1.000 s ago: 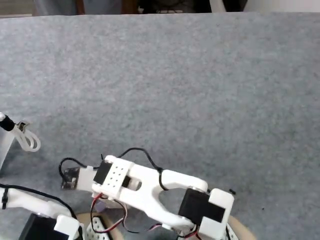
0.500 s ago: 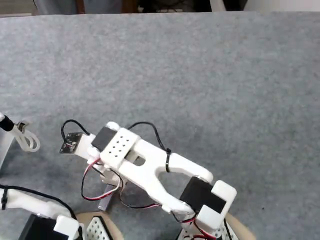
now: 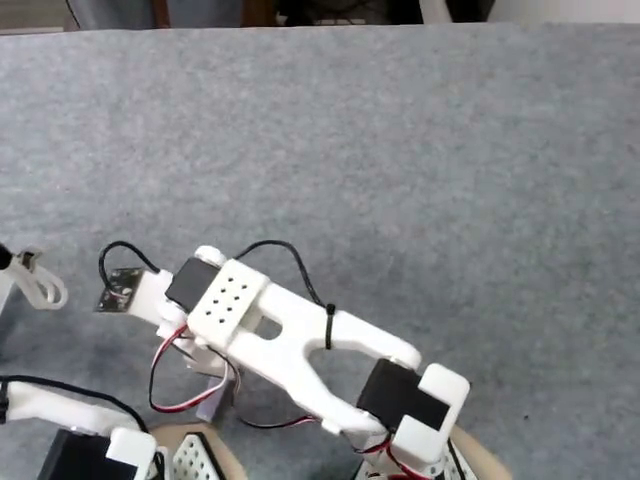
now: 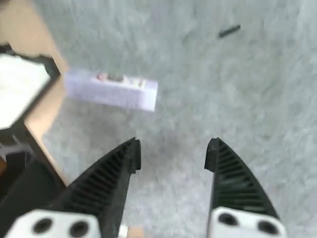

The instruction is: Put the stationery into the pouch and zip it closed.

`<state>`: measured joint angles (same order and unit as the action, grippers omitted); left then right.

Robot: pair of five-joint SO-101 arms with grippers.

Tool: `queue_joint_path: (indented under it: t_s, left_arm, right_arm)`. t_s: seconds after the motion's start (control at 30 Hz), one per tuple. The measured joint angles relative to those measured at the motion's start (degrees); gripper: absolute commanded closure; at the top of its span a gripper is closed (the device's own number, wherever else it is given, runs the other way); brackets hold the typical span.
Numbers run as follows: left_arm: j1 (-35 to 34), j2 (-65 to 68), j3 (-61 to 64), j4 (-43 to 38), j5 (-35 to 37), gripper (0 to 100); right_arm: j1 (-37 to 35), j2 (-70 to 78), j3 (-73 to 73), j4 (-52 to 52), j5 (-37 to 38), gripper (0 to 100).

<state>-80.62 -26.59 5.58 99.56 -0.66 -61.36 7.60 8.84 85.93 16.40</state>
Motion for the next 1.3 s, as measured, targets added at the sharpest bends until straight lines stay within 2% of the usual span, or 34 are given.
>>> queue_joint_path:
  t_s: [0.23,0.63,1.1,1.3]
  left_arm:
    - [-1.41,0.0,0.0,-0.09,-1.14,97]
    - [-3.43,0.0,0.0,-0.18,-2.46,97]
    - [-3.6,0.0,0.0,-1.23,-2.81,97]
    - [-3.6,0.0,0.0,-1.41,-2.81,97]
  right_arm:
    - [-1.23,0.35,2.11,-4.66,-0.26,76.9]
    - [-0.79,10.37,2.99,-10.64,-0.26,77.3]
    - [11.08,14.42,1.67,-11.96,-0.26,77.3]
    - [14.07,12.66,-0.62,-3.96,-0.26,77.3]
